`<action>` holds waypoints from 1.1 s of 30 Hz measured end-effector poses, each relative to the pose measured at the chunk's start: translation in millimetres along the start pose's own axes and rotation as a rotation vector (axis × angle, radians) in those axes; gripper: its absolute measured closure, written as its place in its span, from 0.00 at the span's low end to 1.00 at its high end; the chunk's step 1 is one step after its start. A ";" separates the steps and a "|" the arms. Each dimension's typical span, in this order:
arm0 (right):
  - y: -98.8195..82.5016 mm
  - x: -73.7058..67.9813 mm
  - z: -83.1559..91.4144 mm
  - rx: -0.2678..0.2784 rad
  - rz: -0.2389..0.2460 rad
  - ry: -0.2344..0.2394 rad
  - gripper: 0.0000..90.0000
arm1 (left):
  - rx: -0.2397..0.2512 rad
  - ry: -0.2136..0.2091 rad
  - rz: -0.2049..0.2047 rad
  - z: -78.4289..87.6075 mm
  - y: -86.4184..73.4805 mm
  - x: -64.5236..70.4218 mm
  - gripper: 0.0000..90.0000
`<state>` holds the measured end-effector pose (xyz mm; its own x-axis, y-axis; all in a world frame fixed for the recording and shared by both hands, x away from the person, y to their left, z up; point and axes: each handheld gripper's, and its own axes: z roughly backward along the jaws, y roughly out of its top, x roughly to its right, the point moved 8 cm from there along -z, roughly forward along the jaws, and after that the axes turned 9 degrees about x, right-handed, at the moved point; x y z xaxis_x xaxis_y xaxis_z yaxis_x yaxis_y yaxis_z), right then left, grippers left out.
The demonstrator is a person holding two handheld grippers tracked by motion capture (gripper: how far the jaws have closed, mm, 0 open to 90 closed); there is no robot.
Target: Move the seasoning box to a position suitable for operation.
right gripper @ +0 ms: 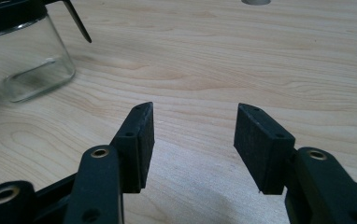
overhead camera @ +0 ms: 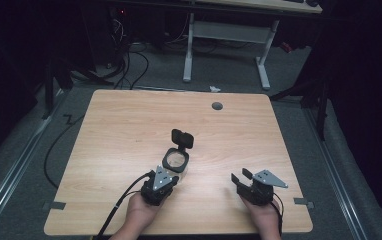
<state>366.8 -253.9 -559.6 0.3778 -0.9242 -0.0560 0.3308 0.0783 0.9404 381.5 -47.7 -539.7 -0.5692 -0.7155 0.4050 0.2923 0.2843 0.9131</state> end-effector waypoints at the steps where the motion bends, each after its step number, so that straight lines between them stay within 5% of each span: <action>1: -0.1 -0.2 0.1 0.000 0.000 0.001 0.53 | -0.003 -0.002 -0.002 -3.3 -0.3 1.6 1.00; 10: -1.0 1.8 1.0 -0.001 -0.007 -0.002 0.53 | -0.011 -0.017 0.001 -24.8 -3.6 10.2 1.00; 18: -3.1 1.6 0.0 -0.011 -0.004 -0.003 0.53 | 0.002 -0.018 -0.012 -12.2 0.8 6.6 1.00; 29: -1.1 -3.5 -1.9 -0.014 0.030 -0.008 0.54 | 0.037 0.062 0.010 17.1 17.4 -41.2 1.00; 33: 1.9 -10.4 -3.8 -0.015 0.051 0.015 0.61 | 0.070 0.103 0.056 18.3 26.4 -61.3 1.00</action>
<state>366.7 -242.7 -558.4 0.4074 -0.9131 -0.0131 0.3238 0.1310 0.9370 410.0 15.3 -539.6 -0.4702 -0.7584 0.4513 0.2645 0.3667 0.8919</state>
